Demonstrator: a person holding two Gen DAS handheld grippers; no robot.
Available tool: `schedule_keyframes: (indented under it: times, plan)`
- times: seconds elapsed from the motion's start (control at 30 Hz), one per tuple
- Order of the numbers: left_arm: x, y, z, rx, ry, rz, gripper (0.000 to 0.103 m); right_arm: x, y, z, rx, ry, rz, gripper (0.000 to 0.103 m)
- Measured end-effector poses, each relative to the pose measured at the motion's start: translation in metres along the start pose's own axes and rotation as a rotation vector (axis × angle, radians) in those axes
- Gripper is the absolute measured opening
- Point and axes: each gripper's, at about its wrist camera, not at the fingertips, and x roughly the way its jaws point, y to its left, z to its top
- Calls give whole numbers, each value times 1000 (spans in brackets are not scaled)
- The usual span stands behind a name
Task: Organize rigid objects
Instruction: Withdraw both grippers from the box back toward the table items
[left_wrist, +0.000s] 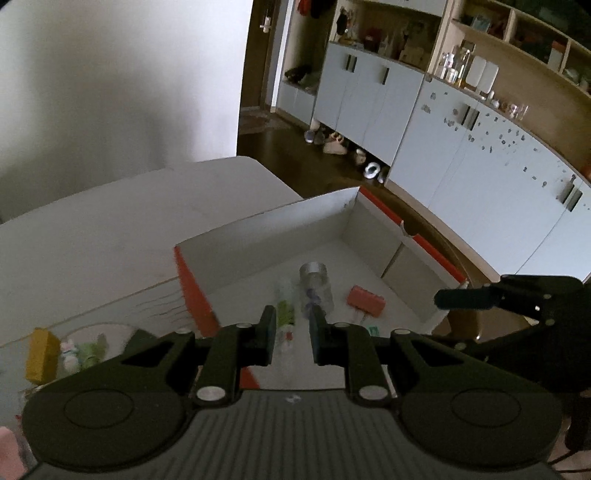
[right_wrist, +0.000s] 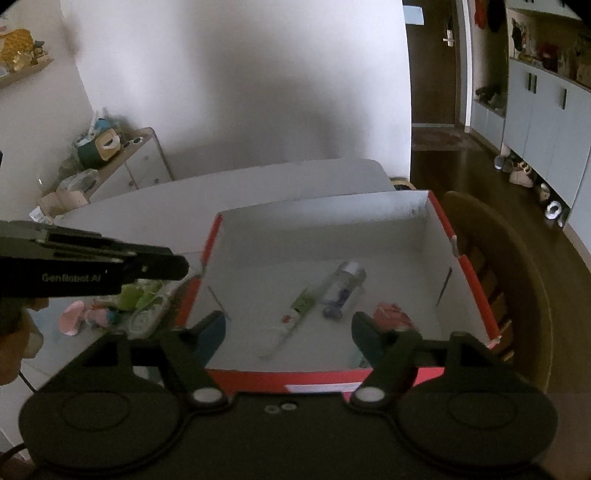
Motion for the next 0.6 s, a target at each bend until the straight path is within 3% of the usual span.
schedule_keyframes:
  times: [0.13, 0.2, 0.27, 0.33, 0.47, 0.6]
  plan:
    - [-21, 10, -13, -6, -21, 3, 22, -6, 21, -4, 8, -23, 5, 80]
    - [-30, 17, -21, -11, -28, 5, 31, -8, 33, -7, 15, -32, 17, 82]
    - [-39, 25, -31, -10, -41, 15, 50, -10, 47, -10, 22, -39, 30, 83]
    - [-49, 34, -42, -14, -61, 31, 60, -10, 62, -14, 14, -46, 39, 84]
    - [-66, 60, -60, -60, -66, 25, 61, -10, 91, -19, 8, -58, 68, 89]
    - [-82, 89, -76, -95, -80, 43, 71, -6, 116, -23, 12, -72, 91, 98]
